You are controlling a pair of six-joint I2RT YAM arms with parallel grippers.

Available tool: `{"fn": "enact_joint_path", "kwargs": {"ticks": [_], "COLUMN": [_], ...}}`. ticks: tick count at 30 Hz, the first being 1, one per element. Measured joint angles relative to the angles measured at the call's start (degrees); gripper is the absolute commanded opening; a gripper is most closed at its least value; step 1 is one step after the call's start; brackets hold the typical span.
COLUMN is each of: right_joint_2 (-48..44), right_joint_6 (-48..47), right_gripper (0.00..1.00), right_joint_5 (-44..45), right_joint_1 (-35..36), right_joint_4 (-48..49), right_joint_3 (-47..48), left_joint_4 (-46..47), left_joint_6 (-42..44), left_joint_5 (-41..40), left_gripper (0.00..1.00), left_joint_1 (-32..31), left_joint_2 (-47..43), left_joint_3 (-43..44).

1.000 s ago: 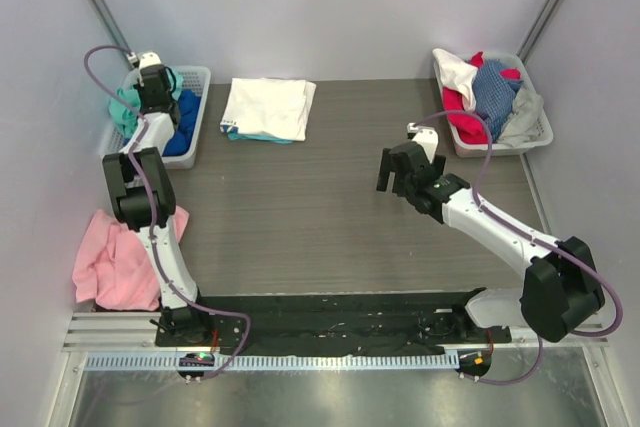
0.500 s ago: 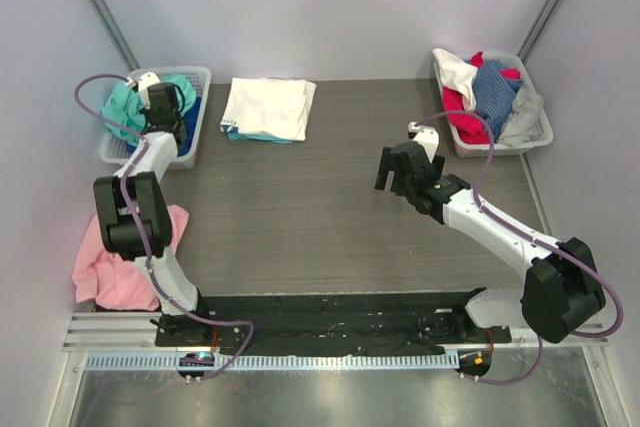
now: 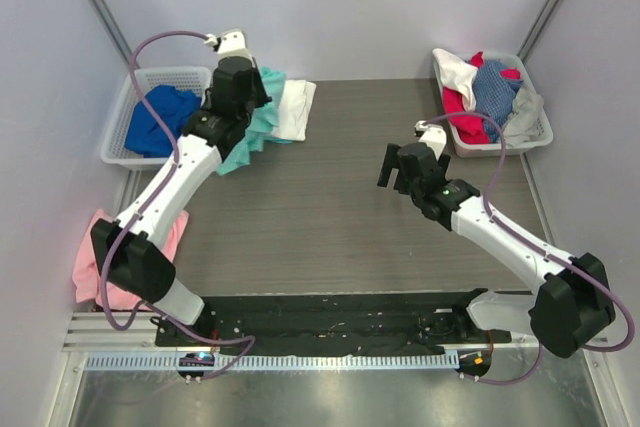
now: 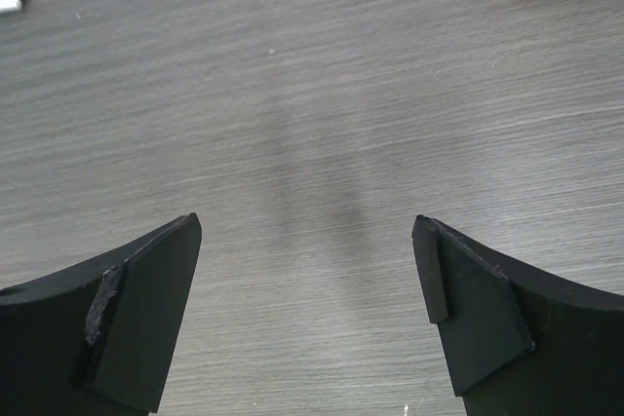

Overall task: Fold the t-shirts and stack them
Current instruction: Move the tshirt to the center of the board

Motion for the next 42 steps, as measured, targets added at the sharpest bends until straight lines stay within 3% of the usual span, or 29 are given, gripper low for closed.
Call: {"fn": "enact_joint_path", "kwargs": {"ticks": [10, 13, 14, 15, 20, 30, 42], "right_joint_2": [-5.57, -5.53, -5.53, -5.53, -4.66, -2.08, 7.32], "right_joint_6": [0.59, 0.59, 0.59, 0.74, 1.03, 2.40, -0.66], "right_gripper": [1.00, 1.00, 1.00, 1.00, 1.00, 0.96, 0.96], "right_joint_5": [6.27, 7.37, 7.50, 7.56, 7.41, 6.54, -6.47], "right_joint_1": [0.00, -0.02, -0.02, 0.00, -0.02, -0.11, -0.37], "right_joint_4": [-0.81, -0.98, -1.18, -1.40, -1.92, -2.82, -2.51], "right_joint_3": [1.92, 2.14, 2.14, 2.14, 2.16, 2.19, 1.99], "left_joint_4": [-6.51, -6.69, -6.60, -6.12, -6.91, -7.34, -5.81], "left_joint_6": [-4.09, -5.29, -5.73, -6.14, -8.00, -10.36, -9.38], "left_joint_5": [2.91, 3.48, 3.45, 3.34, 2.38, -0.87, -0.87], "left_gripper": [0.00, 0.00, 0.13, 0.33, 0.99, 1.00, 1.00], "left_joint_1": [-17.77, -20.70, -20.96, -21.03, -20.59, -20.48, -20.37], "left_joint_2": [-4.94, -6.19, -6.71, -7.56, -8.63, -9.92, -10.67], "left_joint_3": [0.20, -3.74, -5.75, -8.90, -21.81, -25.83, -33.68]}}
